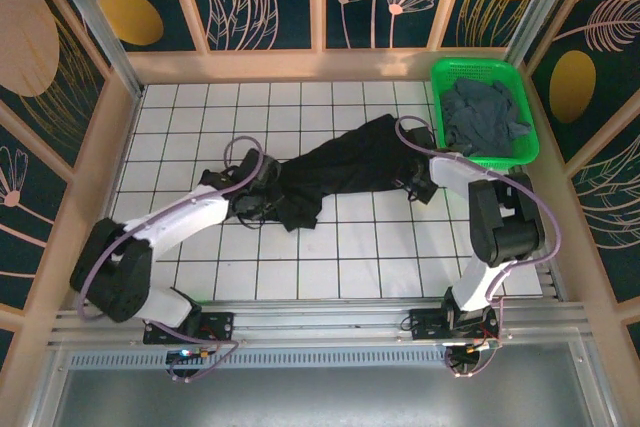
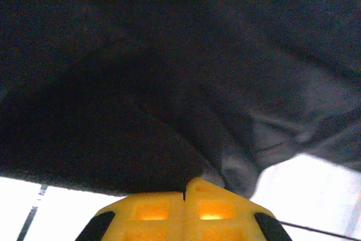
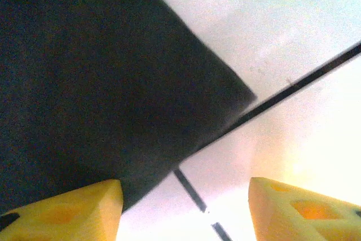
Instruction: Fold and stack the t-shirts
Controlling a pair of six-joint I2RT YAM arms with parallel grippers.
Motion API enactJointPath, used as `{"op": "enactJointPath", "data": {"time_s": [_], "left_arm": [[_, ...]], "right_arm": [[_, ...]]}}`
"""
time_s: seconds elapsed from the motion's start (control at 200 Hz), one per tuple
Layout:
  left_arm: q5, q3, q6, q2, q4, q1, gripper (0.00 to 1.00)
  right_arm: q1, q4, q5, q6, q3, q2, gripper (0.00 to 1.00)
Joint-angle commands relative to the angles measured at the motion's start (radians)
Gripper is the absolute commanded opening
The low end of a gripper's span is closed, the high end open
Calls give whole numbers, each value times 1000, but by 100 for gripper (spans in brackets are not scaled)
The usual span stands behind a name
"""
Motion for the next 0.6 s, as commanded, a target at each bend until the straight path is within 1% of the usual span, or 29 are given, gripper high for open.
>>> {"op": "enactJointPath", "data": {"time_s": [0.0, 0.02, 0.025, 0.045, 0.05, 0.055, 0.08, 0.095, 0.105, 0.165, 0.34, 0.46, 0.485, 0.596], "left_arm": [[-37, 50, -16, -63, 21, 42, 0], [-33, 53, -14, -68, 21, 52, 0], [-31, 52, -12, -70, 21, 54, 0], [-27, 54, -9, -75, 22, 63, 0], [-27, 54, -7, -75, 21, 66, 0], [-26, 53, -6, -77, 21, 69, 0], [-23, 54, -1, -80, 20, 81, 0], [-20, 80, 1, -82, 19, 89, 0], [-19, 85, 3, -84, 19, 95, 0], [-14, 105, 16, -92, 17, 126, 0], [-16, 222, 66, -104, 23, 199, 0], [-23, 354, 112, -94, 32, 249, 0], [-23, 382, 120, -90, 32, 261, 0], [-25, 498, 154, -75, 34, 316, 0]], "right_arm": [[-18, 66, -5, -21, 44, 64, 39], [-18, 71, -7, -25, 54, 69, 35], [-17, 74, -8, -27, 59, 73, 32], [-17, 79, -10, -31, 69, 79, 28], [-18, 81, -12, -32, 75, 82, 25], [-18, 81, -12, -32, 75, 82, 25], [-18, 86, -16, -37, 91, 87, 19], [-18, 88, -18, -37, 101, 88, 15], [-17, 90, -20, -38, 111, 89, 11], [-17, 95, -27, -42, 145, 78, 0], [-12, 82, -52, -57, 257, -33, 0], [-12, 51, -62, -84, 365, -91, 0], [-13, 45, -91, -89, 392, -102, 0], [-15, 32, -116, -116, 508, -131, 0]]}}
